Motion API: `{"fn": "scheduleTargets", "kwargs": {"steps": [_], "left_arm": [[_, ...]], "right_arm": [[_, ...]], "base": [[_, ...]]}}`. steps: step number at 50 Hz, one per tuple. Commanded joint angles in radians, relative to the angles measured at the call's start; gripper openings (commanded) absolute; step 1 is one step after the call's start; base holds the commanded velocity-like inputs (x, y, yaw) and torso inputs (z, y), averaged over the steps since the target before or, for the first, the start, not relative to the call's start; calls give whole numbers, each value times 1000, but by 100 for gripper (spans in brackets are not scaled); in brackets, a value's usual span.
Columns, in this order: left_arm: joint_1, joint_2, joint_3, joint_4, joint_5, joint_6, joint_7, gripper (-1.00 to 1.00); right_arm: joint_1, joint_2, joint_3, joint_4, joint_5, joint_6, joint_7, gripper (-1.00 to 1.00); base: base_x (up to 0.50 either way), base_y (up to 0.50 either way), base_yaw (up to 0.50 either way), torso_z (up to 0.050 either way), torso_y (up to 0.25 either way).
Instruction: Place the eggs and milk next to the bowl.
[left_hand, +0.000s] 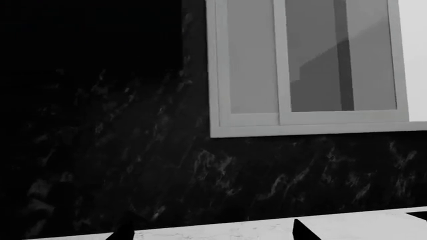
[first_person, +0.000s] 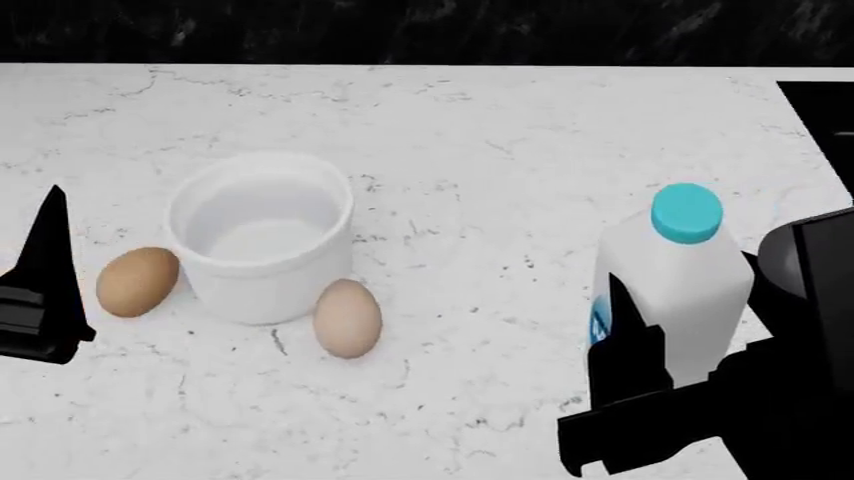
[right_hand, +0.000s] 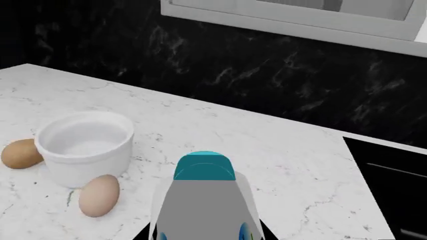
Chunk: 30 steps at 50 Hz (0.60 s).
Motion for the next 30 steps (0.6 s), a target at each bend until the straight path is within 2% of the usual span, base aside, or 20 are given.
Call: {"fn": "scheduleTargets", "kwargs": {"steps": [1,17,23,30], "left_arm": [[-1,21,-21,7,11,-16,22,100],[-4,23,-16,4,16,-14,25,100],[-3,25,-13,-1,19,-11,26,100],[-3,25,-13,-3,21,-9,26,100]], "right_arm": [[21,-14,45,0,-55,9,-37,-100],[-23,3,71,-12,-65,-14,-37,-100],[-40,7,79,-16,-69,-21,-40,-100],[-54,15,95,-19,-81,-32,-37,-100]], "base": [[0,500,0,0,0],[0,490,0,0,1],[0,233,0,2,0],[0,0,0,0,1]]}}
